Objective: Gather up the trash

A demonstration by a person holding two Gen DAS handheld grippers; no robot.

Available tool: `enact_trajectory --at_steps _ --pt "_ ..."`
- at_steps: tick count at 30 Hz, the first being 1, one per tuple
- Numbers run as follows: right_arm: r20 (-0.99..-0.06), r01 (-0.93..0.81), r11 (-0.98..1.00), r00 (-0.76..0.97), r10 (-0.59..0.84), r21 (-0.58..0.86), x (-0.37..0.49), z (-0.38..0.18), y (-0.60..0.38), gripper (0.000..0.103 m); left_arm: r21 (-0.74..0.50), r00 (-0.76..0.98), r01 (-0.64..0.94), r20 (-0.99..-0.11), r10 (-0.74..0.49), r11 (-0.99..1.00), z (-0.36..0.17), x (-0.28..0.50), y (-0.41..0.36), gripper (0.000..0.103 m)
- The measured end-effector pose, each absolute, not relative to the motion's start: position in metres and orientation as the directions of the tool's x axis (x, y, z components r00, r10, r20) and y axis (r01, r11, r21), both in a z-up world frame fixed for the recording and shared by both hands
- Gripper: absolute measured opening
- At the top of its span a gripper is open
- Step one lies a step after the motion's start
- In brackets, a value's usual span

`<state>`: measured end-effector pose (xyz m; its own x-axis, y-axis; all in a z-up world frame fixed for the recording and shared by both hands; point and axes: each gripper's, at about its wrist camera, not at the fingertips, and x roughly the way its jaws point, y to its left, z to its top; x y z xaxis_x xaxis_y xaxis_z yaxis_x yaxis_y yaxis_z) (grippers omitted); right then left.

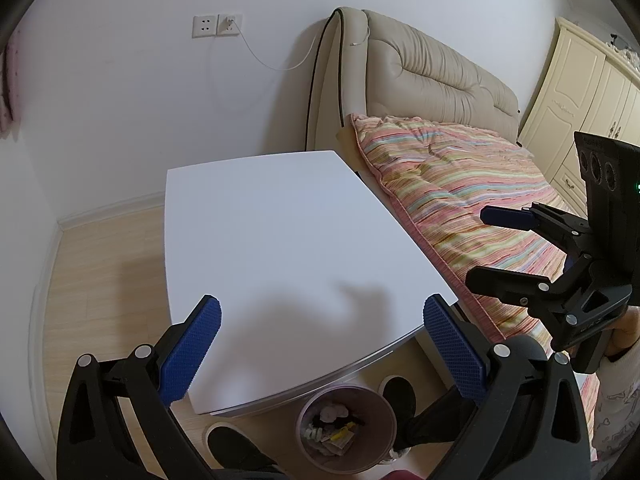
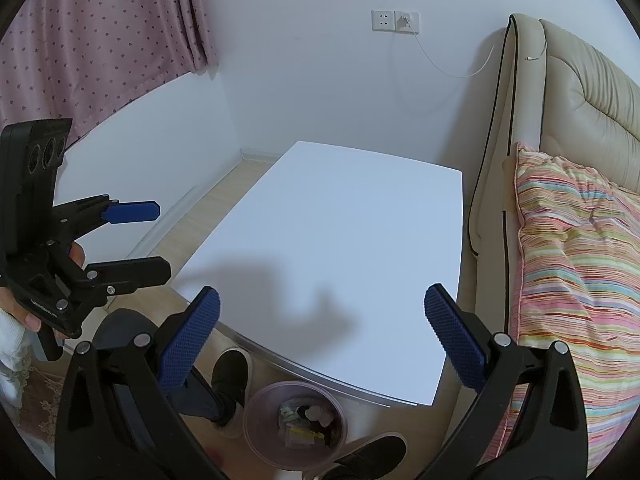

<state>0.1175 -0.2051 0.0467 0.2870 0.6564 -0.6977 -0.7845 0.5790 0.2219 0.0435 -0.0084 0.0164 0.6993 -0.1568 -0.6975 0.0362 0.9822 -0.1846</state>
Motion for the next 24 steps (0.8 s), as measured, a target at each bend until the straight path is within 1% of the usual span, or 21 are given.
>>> enact_trajectory --at_steps 24 --pt "-0.700 -0.784 0.580 0.286 0.655 0.222 0.1184 0.0441 -0.2064 0.100 -0.188 0.693 0.034 -0.703 -0.159 0.982 0.0128 0.0459 -0.0092 0.097"
